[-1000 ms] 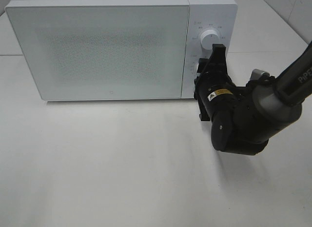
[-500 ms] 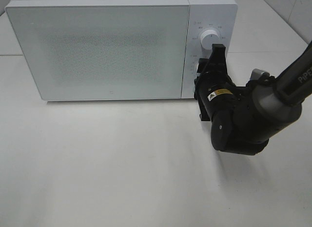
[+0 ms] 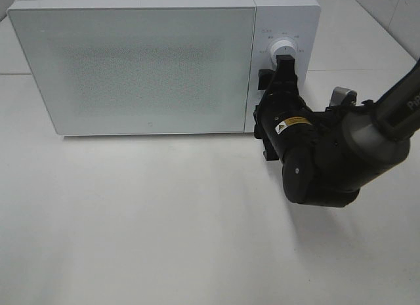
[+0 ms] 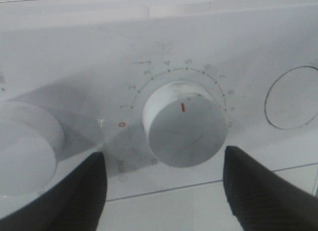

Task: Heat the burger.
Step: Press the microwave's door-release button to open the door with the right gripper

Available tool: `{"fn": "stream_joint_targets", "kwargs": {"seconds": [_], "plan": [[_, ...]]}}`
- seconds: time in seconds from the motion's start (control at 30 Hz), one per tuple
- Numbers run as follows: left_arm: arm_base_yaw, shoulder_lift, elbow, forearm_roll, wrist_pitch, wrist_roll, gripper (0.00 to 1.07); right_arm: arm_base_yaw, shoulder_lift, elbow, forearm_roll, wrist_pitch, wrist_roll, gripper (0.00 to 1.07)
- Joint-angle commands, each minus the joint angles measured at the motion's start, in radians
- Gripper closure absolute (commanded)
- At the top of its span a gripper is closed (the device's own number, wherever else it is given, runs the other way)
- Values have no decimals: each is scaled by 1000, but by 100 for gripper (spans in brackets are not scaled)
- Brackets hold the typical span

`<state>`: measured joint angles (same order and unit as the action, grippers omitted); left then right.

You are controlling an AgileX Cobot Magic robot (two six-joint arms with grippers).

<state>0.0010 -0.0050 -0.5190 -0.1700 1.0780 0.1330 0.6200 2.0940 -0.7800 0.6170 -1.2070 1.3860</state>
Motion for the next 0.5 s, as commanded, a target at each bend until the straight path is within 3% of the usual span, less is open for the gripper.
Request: {"fn": "stream_joint_targets", "kwargs": {"seconds": [0.03,0.33,0.5], "plan": [[2,-17,2,-2,-7,-2,6,-2,-47,48,-4,-116,-26,32],[2,-17,2,-2,-7,-2,6,-1,-117,159,-98,20,-53,31],[2,-17,2,-2,-7,-2,6,-1,-195,242,-209,114,-178,31]]}}
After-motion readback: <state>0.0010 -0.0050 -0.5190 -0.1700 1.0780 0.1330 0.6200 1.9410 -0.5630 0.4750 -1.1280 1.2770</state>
